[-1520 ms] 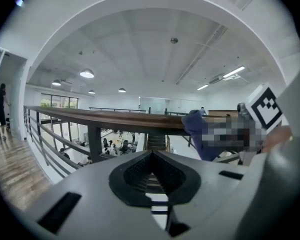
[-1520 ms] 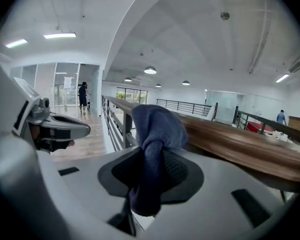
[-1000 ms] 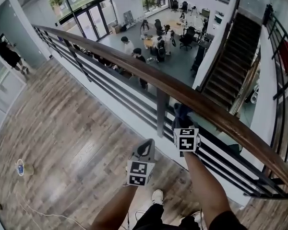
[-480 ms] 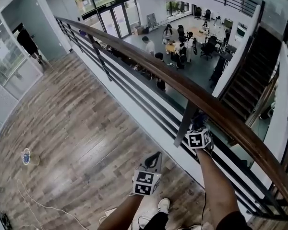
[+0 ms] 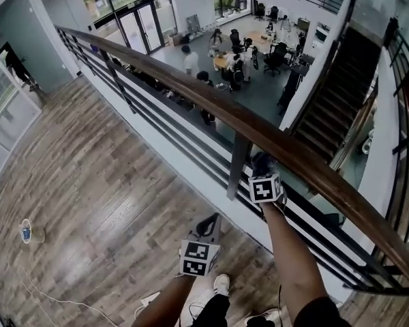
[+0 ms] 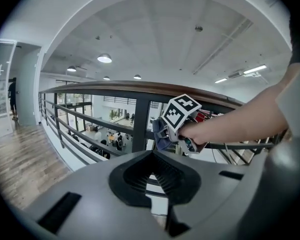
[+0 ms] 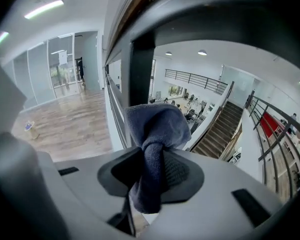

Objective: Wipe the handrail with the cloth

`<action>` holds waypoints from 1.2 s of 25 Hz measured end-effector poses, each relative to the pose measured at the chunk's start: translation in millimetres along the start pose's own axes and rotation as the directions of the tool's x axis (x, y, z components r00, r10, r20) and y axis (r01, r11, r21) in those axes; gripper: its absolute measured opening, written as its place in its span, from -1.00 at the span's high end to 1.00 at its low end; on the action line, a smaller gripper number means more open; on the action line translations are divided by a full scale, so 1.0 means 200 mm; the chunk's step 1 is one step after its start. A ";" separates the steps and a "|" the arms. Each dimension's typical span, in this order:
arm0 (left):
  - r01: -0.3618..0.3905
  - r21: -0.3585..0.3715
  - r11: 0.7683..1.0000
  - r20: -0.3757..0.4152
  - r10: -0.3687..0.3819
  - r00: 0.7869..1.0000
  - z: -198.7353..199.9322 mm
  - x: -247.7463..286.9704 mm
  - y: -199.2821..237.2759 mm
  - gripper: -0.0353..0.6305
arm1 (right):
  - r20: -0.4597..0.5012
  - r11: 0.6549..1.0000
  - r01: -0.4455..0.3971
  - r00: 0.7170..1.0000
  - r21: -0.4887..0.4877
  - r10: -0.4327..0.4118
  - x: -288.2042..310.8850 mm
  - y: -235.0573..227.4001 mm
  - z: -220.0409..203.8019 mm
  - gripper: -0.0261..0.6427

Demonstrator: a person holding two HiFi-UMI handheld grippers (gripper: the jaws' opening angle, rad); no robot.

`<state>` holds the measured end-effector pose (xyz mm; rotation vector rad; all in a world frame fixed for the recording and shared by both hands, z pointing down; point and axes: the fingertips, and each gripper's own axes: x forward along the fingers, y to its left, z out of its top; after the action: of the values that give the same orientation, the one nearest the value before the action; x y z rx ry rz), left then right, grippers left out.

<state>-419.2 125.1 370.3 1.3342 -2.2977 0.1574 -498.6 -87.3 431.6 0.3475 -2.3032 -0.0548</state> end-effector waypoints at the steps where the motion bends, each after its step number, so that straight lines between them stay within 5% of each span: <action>1: 0.009 0.007 1.000 -0.002 -0.009 1.000 0.00 0.01 -0.03 0.88 | 0.002 1.000 -0.002 1.000 0.015 0.002 -0.02 -0.02 -0.02 0.60; 20: 0.151 0.095 0.984 -0.033 -0.149 0.988 0.01 0.20 -0.70 0.88 | -0.020 0.969 0.031 0.999 0.245 -0.027 -0.53 -0.59 -0.66 0.61; 30: 0.274 0.148 0.950 -0.075 -0.265 0.961 -0.04 0.29 -1.21 0.88 | -0.010 0.929 0.049 0.999 0.367 -0.049 -0.84 -0.94 -1.09 0.61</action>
<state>-235.0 -43.7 371.3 1.6875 -2.0677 0.2853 -187.6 -208.6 433.5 0.5949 -2.2985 0.3568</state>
